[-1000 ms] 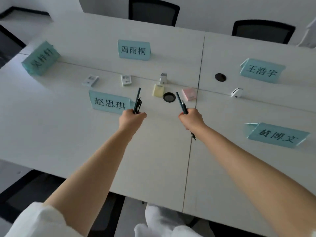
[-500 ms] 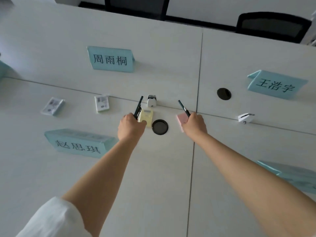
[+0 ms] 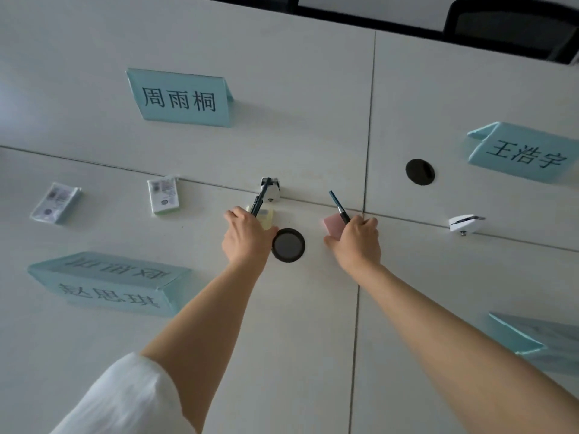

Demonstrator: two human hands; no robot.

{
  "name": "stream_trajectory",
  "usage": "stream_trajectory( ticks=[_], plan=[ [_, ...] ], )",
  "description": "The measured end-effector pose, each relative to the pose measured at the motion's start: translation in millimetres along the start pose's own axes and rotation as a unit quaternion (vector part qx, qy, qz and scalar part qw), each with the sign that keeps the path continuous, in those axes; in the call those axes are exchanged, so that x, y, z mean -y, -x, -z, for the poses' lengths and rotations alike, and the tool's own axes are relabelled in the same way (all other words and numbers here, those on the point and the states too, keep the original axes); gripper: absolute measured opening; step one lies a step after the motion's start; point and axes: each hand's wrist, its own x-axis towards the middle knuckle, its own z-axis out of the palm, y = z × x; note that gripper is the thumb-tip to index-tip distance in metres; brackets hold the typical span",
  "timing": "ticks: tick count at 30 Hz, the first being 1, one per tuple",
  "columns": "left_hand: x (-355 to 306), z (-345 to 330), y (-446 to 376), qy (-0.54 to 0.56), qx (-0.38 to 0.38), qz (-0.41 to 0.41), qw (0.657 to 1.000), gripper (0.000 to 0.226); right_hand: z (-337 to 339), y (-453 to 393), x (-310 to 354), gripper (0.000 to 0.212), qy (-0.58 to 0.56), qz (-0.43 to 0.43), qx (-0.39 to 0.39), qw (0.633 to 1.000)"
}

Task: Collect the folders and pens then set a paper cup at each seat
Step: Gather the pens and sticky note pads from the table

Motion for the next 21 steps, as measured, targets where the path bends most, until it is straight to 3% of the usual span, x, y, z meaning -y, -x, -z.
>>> stream_trajectory(
  ticks=[7,11,21],
  plan=[
    [14.5,12.1,8.2,0.037,0.021,0.021,0.999,0.065,3.9,13.1,13.0,0.048,0.011,0.009,-0.032,0.999],
    [27.1,47.4,10.8,0.04,0.027,-0.001,0.999,0.065,19.0,33.3,48.5,0.047,-0.057,0.037,-0.081,0.994],
    [110.2,167.9,-44.6,0.027,-0.105,0.001,0.994,0.055,17.6,71.9,196.4,0.052,-0.159,0.132,-0.005,0.978]
  ],
)
